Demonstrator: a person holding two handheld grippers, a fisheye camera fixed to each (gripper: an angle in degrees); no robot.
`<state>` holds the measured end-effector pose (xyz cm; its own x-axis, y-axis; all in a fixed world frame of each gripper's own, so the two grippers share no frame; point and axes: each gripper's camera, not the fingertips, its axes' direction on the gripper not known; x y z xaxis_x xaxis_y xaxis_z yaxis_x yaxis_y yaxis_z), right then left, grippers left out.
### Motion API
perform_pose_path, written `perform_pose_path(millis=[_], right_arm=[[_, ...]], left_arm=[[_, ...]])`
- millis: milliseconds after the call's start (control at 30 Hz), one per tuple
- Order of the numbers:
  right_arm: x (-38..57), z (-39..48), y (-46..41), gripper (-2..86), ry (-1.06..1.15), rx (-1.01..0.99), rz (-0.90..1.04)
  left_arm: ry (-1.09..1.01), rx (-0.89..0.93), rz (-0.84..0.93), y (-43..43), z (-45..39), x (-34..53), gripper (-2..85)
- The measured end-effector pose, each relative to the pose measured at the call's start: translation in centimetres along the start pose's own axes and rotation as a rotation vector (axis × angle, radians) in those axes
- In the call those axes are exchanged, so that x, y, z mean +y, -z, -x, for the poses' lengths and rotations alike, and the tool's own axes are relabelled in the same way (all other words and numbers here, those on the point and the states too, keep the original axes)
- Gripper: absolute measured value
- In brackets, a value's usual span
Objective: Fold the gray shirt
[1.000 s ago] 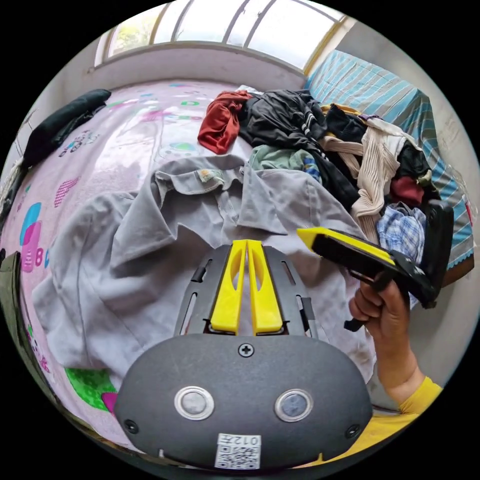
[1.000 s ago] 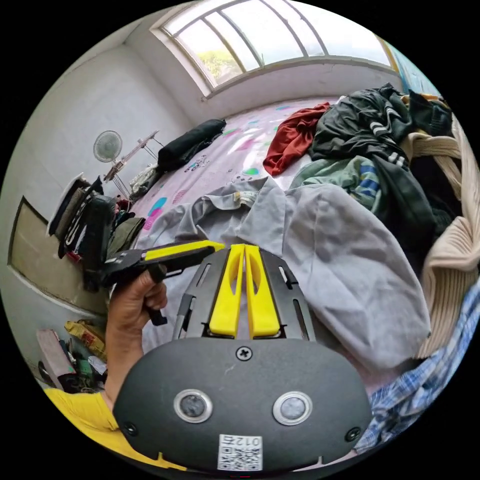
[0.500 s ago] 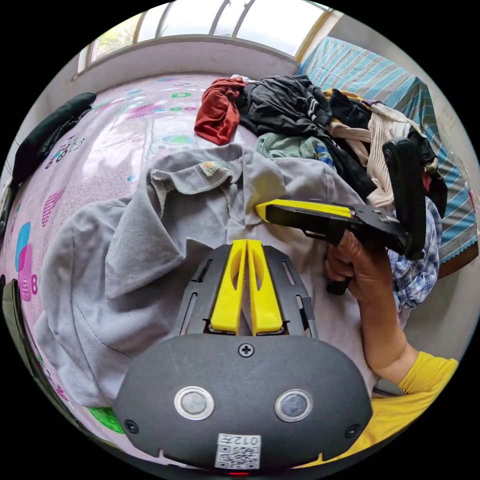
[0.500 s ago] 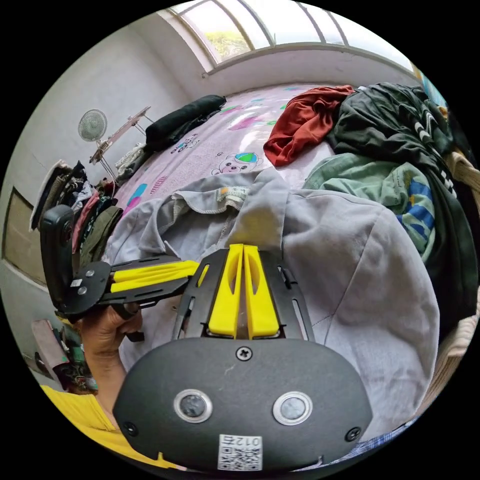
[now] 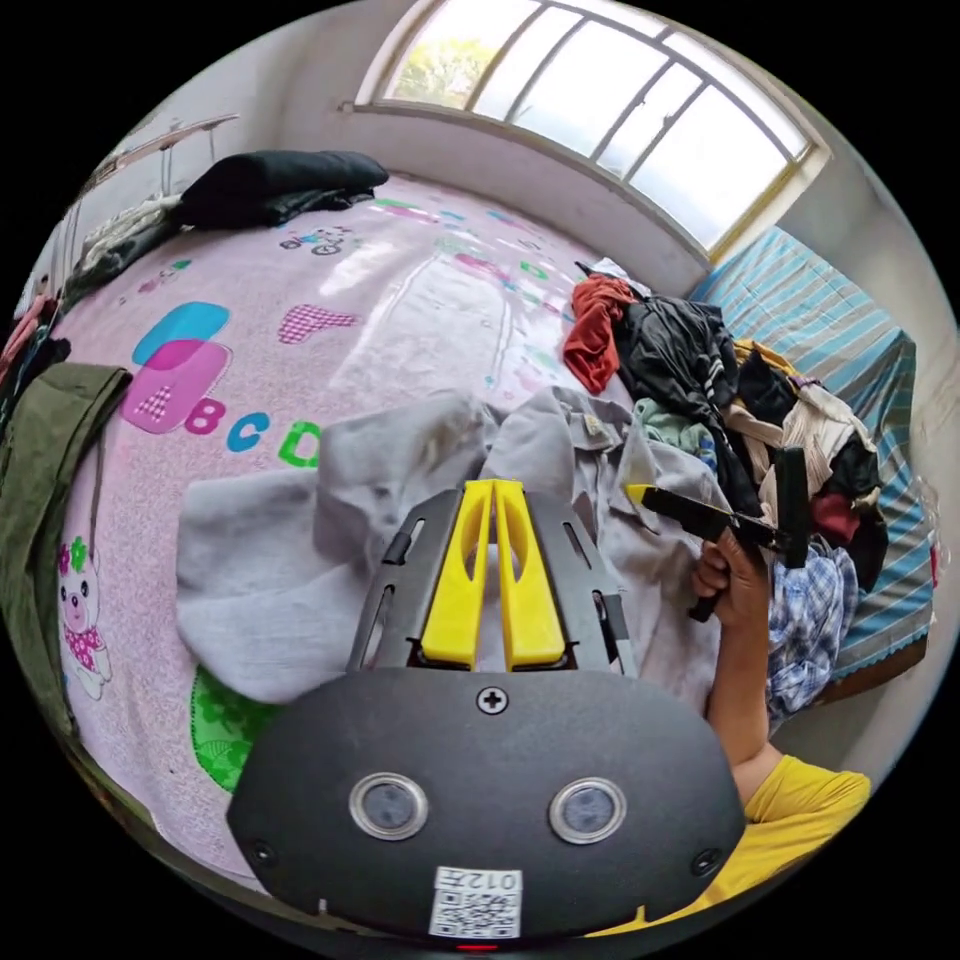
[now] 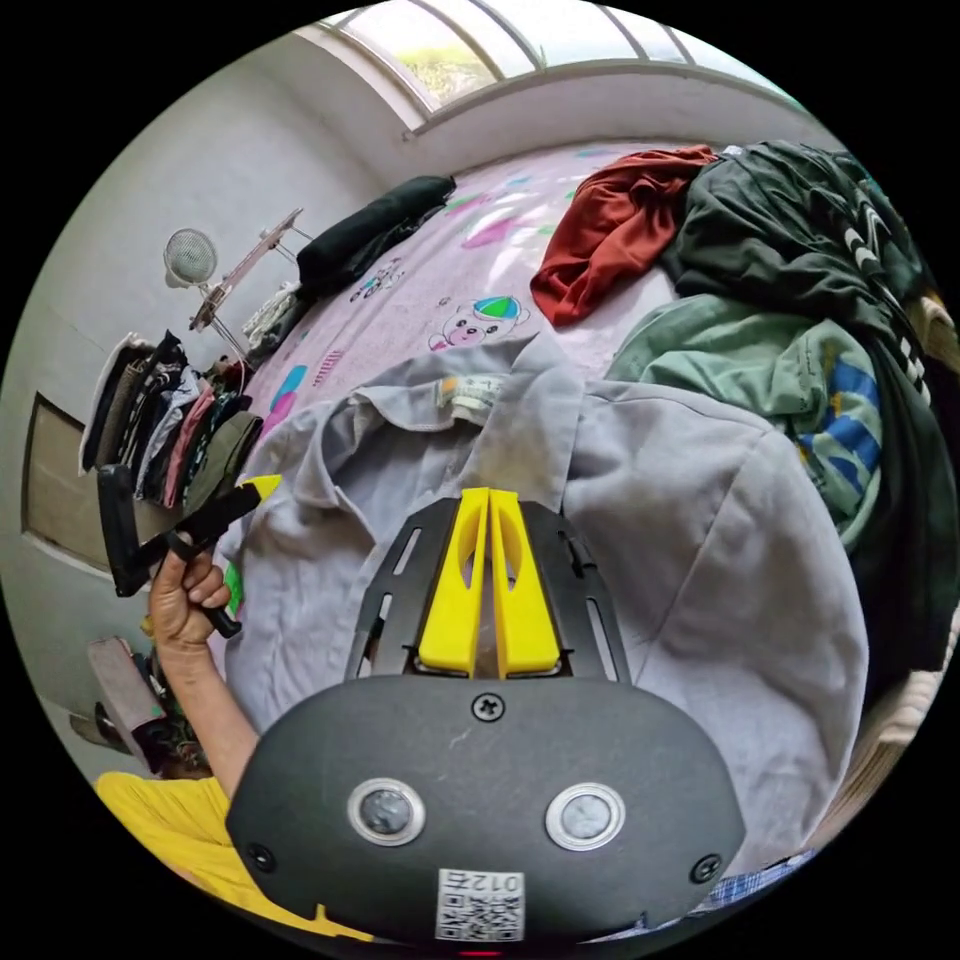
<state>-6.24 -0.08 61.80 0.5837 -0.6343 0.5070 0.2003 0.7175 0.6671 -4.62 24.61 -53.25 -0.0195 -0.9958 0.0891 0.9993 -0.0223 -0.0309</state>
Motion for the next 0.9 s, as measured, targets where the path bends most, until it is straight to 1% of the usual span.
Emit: perform_pose_path(millis=[100, 200, 267, 333, 400, 467, 533, 567, 600, 667, 733, 800, 867, 900], right_arm=[[-0.7, -0.3, 0.3, 0.0, 0.012, 0.009, -0.029], [-1.2, 0.4, 0.7, 0.0, 0.05, 0.081, -0.057], [-1.7, 1.2, 1.0, 0.2, 0.078, 0.135, -0.055], [-2.0, 2.1, 2.0, 0.4, 0.101, 0.152, -0.05], [-2.1, 3.8, 4.1, 0.5, 0.162, 0.129, -0.098], [-2.4, 5.8, 6.1, 0.6, 0.218, 0.097, -0.21], [-4.4, 6.5, 5.3, 0.7, 0.233, 0.105, -0.197], [-6.4, 6.2, 4.4, 0.7, 0.213, 0.094, -0.154], [-7.3, 5.9, 4.0, 0.7, 0.199, 0.062, -0.128], [-10.5, 4.3, 2.9, 0.7, 0.153, -0.17, -0.067], [-12.3, 2.8, 1.6, 0.7, 0.075, -0.245, -0.009], [-13.5, 1.5, 0.3, 0.6, 0.006, -0.247, 0.032], [-14.4, -0.1, -1.2, 0.5, -0.064, -0.363, 0.083], [-14.6, -0.5, -1.5, 0.5, -0.086, -0.383, 0.084]], left_arm=[[-0.076, -0.031, -0.001, -1.4, -1.6, -1.5, 0.5], [-0.107, -0.107, 0.049, -4.4, -2.3, -2.7, 0.5], [-0.123, -0.098, 0.094, -5.9, -2.2, -3.3, 0.4], [-0.101, -0.062, 0.077, -5.5, -1.1, -3.9, 0.4], [-0.061, 0.0, 0.051, -4.8, 0.3, -4.2, 0.4], [-0.002, 0.092, 0.015, -4.2, 2.0, -4.4, 0.4], [0.056, 0.213, -0.017, -4.2, 3.9, -4.6, 0.4], [0.062, 0.229, -0.014, -4.3, 4.2, -4.7, 0.4], [0.063, 0.234, 0.0, -4.6, 4.5, -4.9, 0.4], [0.051, 0.2, 0.014, -4.8, 4.6, -5.3, 0.3], [0.033, 0.161, 0.02, -4.9, 4.5, -5.8, 0.4], [0.021, 0.134, 0.027, -5.0, 4.4, -6.1, 0.4], [0.012, 0.124, 0.038, -5.3, 4.5, -6.4, 0.4], [0.009, 0.124, 0.045, -5.5, 4.6, -6.5, 0.5]])
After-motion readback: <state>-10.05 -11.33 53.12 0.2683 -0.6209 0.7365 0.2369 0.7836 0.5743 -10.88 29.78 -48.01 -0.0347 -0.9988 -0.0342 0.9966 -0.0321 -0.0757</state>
